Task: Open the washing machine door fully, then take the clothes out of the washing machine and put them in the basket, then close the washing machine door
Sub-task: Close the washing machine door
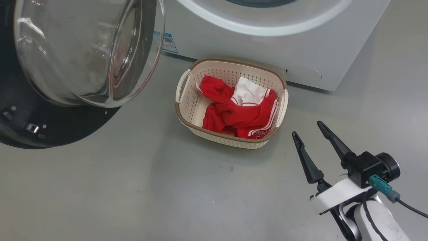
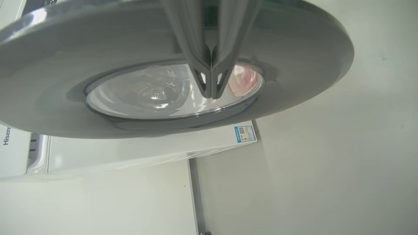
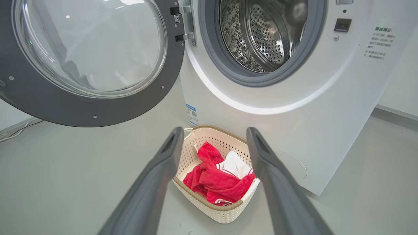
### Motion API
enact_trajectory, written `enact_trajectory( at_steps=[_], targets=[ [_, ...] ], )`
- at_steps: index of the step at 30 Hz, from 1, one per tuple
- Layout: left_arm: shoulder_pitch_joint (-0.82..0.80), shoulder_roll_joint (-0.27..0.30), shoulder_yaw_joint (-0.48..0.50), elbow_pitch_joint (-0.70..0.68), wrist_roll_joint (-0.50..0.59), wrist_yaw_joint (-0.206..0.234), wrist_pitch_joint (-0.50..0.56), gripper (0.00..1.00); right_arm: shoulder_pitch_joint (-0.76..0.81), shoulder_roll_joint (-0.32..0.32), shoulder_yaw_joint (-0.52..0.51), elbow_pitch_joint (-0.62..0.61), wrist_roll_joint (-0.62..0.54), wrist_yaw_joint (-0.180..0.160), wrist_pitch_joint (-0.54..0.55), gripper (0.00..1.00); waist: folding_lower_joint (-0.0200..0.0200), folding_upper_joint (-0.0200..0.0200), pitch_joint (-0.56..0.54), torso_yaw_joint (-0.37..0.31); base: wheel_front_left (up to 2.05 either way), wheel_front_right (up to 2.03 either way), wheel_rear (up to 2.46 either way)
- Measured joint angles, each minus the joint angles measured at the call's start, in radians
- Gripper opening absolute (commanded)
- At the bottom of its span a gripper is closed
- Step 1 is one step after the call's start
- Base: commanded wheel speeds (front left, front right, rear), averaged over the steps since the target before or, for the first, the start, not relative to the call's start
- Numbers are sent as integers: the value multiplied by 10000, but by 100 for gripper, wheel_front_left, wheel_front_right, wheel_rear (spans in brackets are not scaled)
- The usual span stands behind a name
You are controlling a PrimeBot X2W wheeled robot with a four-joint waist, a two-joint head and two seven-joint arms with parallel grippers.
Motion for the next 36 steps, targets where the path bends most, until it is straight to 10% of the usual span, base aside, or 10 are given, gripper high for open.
enact_trajectory(
  at_steps=[36],
  targets=[
    [2097,-1806,-700,-1975,-1127,-823,2554,0,417,433,280,525,353,-2,-299,100,0,0,-1397,49,0,0,0]
  ],
)
